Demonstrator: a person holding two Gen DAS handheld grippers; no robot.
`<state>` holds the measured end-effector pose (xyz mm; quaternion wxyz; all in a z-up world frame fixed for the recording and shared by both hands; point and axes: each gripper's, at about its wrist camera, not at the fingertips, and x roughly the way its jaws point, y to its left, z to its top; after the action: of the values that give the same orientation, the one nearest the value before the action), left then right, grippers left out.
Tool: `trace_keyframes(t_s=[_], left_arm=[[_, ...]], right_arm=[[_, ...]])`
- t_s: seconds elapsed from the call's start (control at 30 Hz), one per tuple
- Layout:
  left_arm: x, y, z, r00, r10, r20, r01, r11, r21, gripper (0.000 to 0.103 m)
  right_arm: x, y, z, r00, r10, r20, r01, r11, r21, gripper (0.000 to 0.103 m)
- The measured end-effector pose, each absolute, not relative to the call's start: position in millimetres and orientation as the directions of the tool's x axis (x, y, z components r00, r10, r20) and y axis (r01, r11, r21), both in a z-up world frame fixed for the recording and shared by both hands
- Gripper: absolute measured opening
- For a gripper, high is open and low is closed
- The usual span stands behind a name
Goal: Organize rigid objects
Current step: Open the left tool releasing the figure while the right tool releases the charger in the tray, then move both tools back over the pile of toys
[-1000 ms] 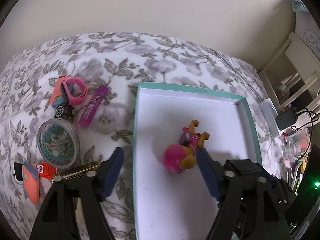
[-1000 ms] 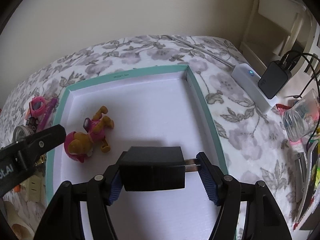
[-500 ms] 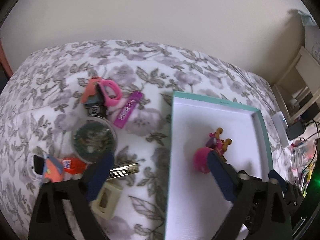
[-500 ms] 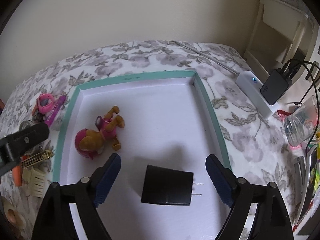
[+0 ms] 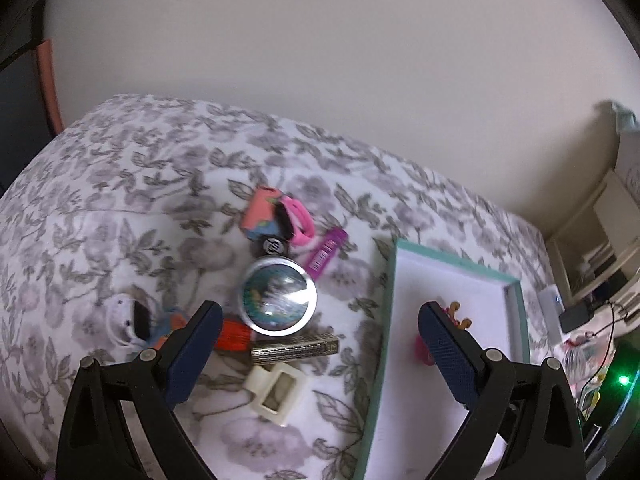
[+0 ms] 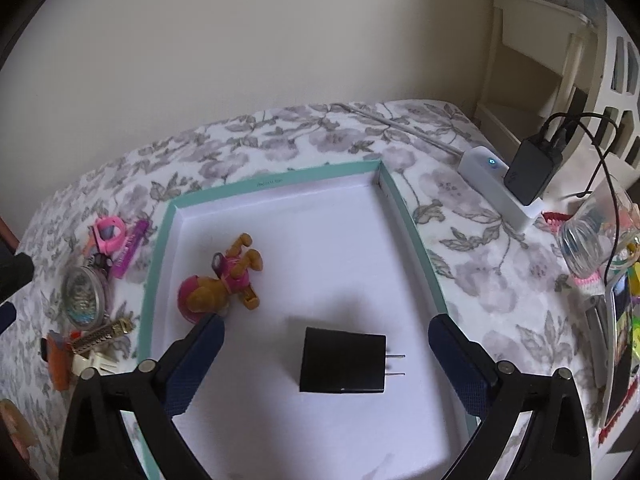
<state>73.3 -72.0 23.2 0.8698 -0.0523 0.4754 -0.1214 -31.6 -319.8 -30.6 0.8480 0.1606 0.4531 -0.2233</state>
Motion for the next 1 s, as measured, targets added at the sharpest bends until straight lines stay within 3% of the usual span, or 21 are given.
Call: trace_keyframes(t_s=[0.6,1.0], left_arm=[[69,22,53,0.605,-0.104,-0.789,-0.016,0.99,-0.143,0.098],[95,63,20,0.484,-0.052,-0.873,-0.1,0.988,-0.115,0.098]], right_arm=[[-15,-258,15,0.625,-0.037,-0.78,0.347,0.908,0.235,0.103],[22,-170,-8,0.547,0.052,-0.836,0.159,0.973,0.165,0.097]])
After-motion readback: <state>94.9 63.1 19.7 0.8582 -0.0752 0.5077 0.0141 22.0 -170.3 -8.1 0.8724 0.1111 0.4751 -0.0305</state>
